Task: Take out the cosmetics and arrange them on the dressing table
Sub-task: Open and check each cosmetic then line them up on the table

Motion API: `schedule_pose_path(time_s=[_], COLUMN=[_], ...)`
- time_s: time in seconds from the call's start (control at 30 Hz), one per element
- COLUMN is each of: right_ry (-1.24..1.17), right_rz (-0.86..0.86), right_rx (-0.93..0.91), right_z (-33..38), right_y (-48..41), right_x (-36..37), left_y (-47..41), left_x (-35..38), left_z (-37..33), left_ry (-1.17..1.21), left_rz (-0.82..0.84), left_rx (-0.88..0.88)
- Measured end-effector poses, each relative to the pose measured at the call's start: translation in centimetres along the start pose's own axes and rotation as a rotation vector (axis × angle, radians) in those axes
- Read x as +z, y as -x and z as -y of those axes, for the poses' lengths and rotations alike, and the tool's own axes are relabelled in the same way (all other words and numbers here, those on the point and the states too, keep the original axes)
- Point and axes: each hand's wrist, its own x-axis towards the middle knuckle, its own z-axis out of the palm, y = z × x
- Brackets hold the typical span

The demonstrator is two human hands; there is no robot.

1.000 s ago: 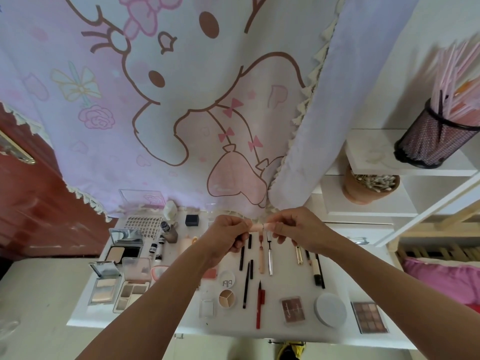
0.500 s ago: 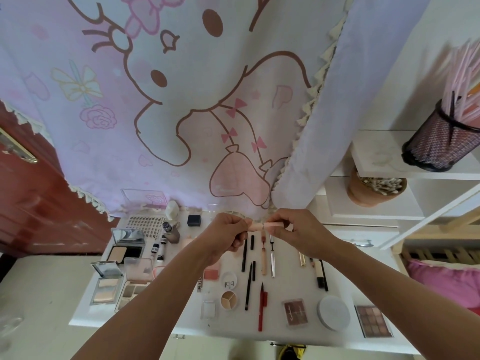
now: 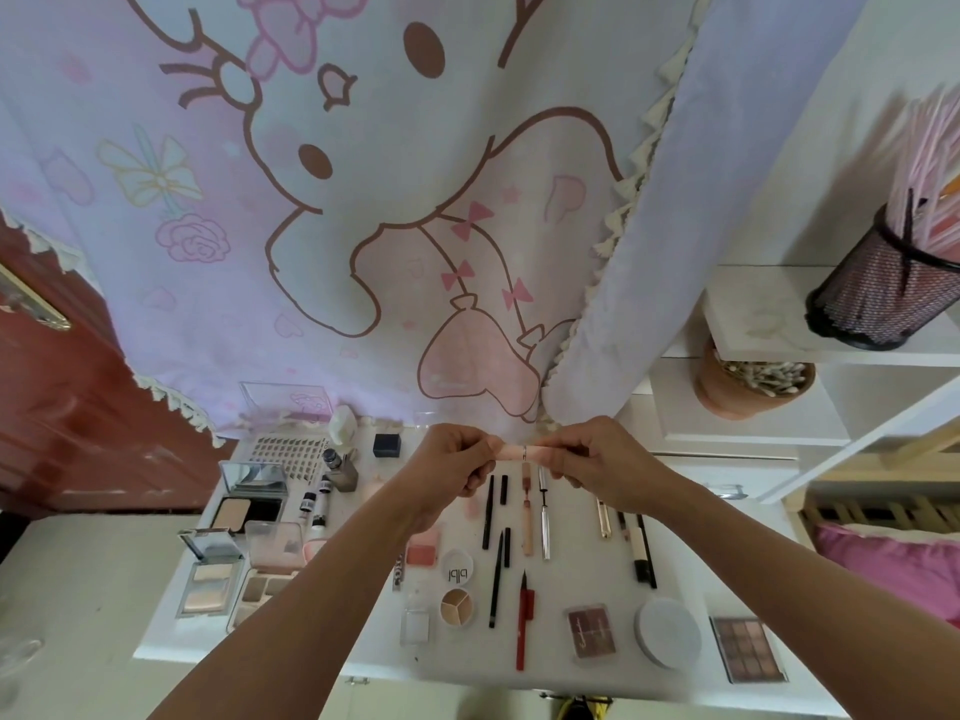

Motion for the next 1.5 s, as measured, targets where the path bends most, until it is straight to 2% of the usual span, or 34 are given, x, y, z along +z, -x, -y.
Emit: schedule_pose_path(time_s=[0.2, 0.37, 0.57, 0.73, 0.93, 1.13, 1.33, 1.5], right_ry=[0.054, -0.156, -0.231, -0.371, -0.275, -0.403, -0.286, -0.336], right_rz=[-0.119, -0.007, -0.146, -0.033, -0.168, -0.056, -0.198, -0.007], right_rx=[-0.051, 0.145, 0.122, 0.241, 0.12, 0.268, 0.129, 0.227], right_z=[-0.1, 0.8, 1.0, 1.1, 0.9, 1.3, 0.8, 1.3], right_y=[0.2, 0.2, -0.1, 0.2, 0.4, 0.8, 0.8, 1.0], right_x=[0.3, 0.1, 0.5, 0.4, 0.4, 0.0, 0.1, -0.4], left_y=[-0.3, -0.5, -0.3, -0.3, -0.1, -0.1, -0.1, 0.1], left_x=[0.3, 0.0, -0.1, -0.2, 0.1, 0.2, 0.5, 0.5], left_z=[0.1, -0.2, -0.1, -0.2, -0.3, -0.4, -0.6, -0.6], left_ry=[0.026, -0.022, -0.029, -0.054, -0.015, -0.066, -0.009, -0.039], left_rz=[-0.016, -0.023, -0.024, -0.025, -0.026, -0.033, -0.028, -0.01], left_rx=[-0.013, 0.007, 0.018, 0.037, 0.016, 0.042, 0.025, 0.047])
